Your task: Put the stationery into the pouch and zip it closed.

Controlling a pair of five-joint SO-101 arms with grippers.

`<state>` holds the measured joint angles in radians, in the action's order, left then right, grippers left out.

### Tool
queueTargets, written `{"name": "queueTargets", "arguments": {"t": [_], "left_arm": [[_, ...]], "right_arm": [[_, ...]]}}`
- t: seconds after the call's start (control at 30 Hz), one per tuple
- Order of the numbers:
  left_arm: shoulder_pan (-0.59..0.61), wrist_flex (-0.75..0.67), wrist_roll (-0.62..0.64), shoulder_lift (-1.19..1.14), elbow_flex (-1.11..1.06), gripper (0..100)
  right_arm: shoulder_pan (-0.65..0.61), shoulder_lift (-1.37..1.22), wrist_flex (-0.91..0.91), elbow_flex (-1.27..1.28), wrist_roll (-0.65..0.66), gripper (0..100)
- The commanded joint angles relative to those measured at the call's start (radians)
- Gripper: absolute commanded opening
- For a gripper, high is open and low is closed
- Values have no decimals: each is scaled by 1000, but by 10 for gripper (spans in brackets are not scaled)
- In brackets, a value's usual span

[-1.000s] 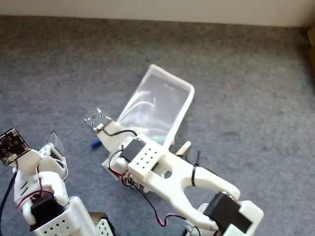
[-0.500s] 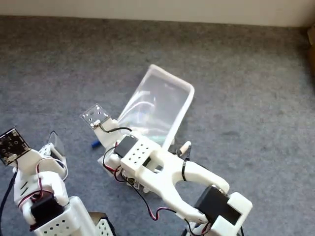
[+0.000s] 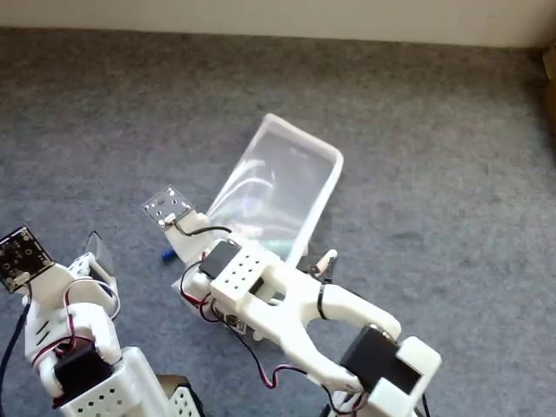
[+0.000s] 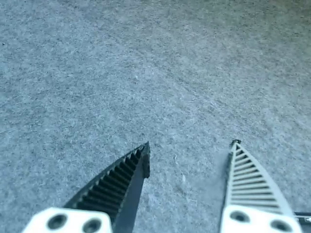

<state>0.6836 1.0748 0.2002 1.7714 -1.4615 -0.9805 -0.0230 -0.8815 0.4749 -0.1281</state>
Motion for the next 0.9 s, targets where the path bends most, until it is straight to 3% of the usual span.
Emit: {"name": "queueTargets", "arguments": {"t": [0.0, 0.17, 0.87], "left_arm": [[4, -26, 9, -1, 15, 248], [4, -25, 9, -1, 15, 248], [4, -23, 8, -1, 15, 248]], "right_arm": [[-5, -44, 5, -73, -11, 169], [-5, -108, -79, -174, -11, 134], [-2, -153, -84, -200, -11, 130]]}}
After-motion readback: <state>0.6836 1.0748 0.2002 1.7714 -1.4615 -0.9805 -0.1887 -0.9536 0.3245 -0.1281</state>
